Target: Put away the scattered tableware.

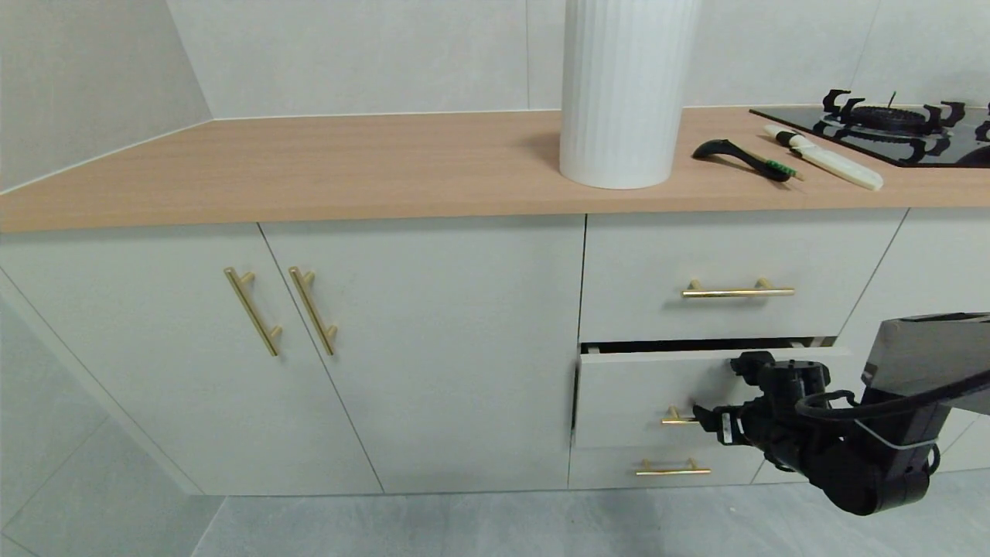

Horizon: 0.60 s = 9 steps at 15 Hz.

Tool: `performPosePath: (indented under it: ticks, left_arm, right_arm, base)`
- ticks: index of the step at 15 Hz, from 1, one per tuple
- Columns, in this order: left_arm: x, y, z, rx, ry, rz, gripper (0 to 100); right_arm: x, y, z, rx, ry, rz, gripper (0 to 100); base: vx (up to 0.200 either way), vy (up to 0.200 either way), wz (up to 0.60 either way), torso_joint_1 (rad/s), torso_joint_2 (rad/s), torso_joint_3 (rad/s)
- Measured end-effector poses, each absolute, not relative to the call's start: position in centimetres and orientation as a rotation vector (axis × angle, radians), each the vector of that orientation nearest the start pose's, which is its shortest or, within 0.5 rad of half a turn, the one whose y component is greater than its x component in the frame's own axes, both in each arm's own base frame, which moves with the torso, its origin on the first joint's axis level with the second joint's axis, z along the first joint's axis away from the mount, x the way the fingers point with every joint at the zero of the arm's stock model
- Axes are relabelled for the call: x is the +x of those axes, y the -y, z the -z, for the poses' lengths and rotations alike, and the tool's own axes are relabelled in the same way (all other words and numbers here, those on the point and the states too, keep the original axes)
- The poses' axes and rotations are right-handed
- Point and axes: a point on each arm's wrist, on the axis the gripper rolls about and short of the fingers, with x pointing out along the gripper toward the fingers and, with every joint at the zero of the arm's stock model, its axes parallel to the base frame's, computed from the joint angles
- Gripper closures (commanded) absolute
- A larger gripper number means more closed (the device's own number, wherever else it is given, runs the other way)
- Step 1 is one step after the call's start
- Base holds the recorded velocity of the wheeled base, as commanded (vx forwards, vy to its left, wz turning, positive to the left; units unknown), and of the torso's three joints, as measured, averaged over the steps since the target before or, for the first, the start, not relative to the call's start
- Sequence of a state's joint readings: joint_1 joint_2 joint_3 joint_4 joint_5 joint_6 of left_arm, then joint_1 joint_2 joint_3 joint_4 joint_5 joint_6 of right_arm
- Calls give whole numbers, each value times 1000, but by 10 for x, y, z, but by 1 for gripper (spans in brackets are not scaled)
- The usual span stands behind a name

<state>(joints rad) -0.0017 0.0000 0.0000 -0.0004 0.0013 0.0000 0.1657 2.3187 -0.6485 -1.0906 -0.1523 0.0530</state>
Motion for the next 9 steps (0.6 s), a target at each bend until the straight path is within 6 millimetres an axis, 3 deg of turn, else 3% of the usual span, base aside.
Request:
performPosePath:
  ticks: [5,9]
  left_arm:
    - [-23,0,-76,0,0,0,0]
    - [-23,0,-76,0,1,0,0]
  right_arm:
    - [314,-50,-43,-25,-608,-58,0]
    - [295,-61,-95,-12,-489,-101,0]
  base:
    - [0,0,0,0,0,0]
    - [0,0,0,0,0,0]
